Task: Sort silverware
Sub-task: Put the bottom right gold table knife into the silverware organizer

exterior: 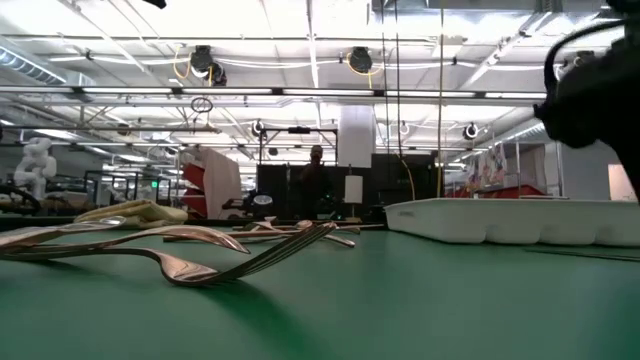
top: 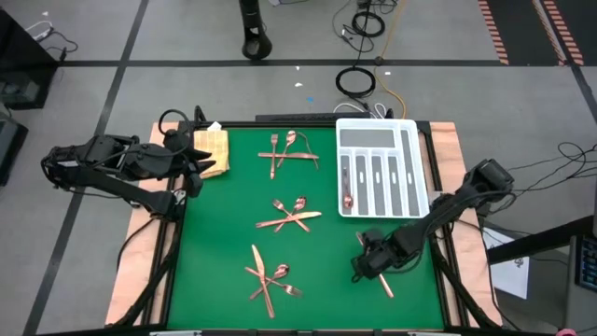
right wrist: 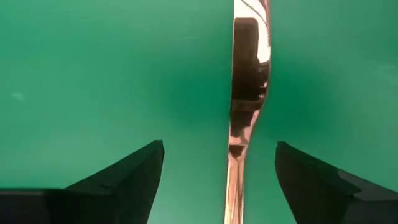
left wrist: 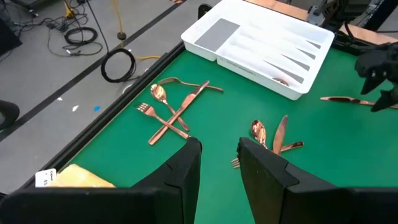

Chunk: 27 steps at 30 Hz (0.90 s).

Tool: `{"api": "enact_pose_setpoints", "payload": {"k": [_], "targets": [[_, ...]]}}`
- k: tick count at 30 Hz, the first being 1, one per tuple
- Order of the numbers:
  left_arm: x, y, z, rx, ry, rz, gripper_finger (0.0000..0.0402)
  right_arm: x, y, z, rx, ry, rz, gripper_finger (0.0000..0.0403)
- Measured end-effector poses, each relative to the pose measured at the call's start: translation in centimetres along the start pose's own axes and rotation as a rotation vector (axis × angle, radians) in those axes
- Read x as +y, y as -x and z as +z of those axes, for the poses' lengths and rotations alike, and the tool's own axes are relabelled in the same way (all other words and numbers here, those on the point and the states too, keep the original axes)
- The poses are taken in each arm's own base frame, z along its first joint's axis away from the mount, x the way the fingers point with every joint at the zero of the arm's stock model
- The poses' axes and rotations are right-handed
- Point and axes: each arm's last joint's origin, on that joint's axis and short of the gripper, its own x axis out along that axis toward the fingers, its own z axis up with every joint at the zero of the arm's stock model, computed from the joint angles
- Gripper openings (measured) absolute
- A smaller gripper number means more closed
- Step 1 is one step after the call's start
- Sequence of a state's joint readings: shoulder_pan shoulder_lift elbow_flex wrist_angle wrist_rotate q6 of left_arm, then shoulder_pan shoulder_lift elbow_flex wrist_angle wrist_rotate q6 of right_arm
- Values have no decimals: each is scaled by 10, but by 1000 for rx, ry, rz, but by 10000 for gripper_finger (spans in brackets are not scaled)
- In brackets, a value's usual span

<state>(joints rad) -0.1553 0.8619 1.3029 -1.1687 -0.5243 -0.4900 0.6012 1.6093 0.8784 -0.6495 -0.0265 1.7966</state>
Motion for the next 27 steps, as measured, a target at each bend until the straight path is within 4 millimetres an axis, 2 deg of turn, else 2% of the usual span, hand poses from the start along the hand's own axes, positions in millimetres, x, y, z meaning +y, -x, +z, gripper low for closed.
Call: {"api": "enact_pose_setpoints", "payload": {"k": [6,9,13,21,27], "targets": [[0,0,0,0,1,0,115,-2,-24,-8,68,15,-130,285],[0,0,0,0,1,0,115,-2,-32,-10,113,19,-172,261],[0,0,0,0,1,0,115,-4,-34,-7,129,8,-208,194],[0,0,0,0,1,-1,115,-2,-35,1,189,8,-213,20],[0,0,0,0,1,0,115,2,-33,1,171,10,-210,4]]}}
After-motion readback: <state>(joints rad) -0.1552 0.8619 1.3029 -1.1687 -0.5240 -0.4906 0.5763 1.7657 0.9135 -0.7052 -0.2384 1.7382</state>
